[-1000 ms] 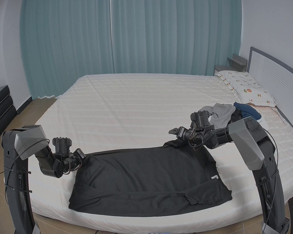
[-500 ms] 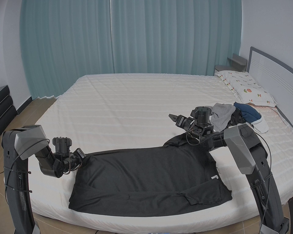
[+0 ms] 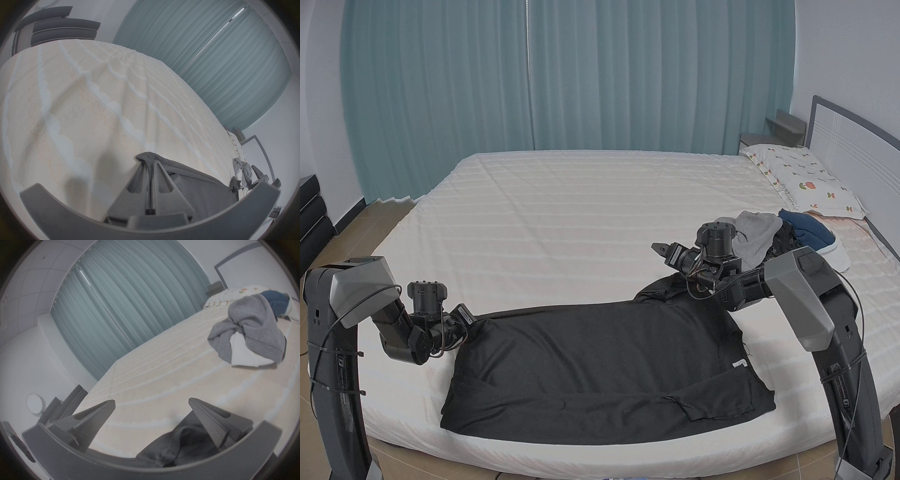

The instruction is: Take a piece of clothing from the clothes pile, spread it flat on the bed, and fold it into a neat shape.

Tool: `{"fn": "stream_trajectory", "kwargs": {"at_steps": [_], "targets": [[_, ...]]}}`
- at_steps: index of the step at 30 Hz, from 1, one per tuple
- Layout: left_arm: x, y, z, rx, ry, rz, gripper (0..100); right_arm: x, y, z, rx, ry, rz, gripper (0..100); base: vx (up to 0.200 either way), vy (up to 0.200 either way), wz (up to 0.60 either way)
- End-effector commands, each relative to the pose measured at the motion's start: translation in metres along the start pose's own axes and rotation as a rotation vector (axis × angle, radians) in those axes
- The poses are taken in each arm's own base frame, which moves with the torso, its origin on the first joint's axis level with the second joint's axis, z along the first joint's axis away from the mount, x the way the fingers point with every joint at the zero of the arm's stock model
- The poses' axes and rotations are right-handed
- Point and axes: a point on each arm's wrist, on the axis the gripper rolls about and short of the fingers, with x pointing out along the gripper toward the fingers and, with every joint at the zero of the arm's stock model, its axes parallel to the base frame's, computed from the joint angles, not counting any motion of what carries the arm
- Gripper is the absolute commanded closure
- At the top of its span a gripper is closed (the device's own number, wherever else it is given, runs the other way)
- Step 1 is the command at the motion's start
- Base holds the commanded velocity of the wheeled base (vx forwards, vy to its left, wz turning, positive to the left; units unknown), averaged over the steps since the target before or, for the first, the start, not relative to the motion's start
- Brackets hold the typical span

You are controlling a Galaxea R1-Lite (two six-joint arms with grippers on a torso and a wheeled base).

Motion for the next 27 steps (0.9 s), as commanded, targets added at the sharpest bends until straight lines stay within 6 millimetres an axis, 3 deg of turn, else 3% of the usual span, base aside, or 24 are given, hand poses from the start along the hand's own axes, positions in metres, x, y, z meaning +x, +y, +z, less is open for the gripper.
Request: {"fn": "stream_trajectory", "kwargs": {"at_steps": [1, 9, 18, 27], "targets": [[0.000, 0.000, 0.000, 0.000, 0.000, 0.001, 100, -0.042, 0.019, 0.016, 0.079, 0.100, 0.023, 0, 0.000, 0.000, 0.00], [0.000, 0.000, 0.000, 0.000, 0.000, 0.001, 100, -0.047, 0.004, -0.008, 0.150, 0.340, -0.050, 0, 0.000, 0.000, 0.00], [0.000, 0.000, -0.001, 0.004, 0.000, 0.001, 100, -0.012, -0.012, -0.037, 0.175, 0.377, -0.096, 0, 0.000, 0.000, 0.00], [0.000, 0.000, -0.001, 0.005, 0.000, 0.001, 100, 0.017, -0.015, -0.039, 0.155, 0.318, -0.111, 0, 0.000, 0.000, 0.00]]}}
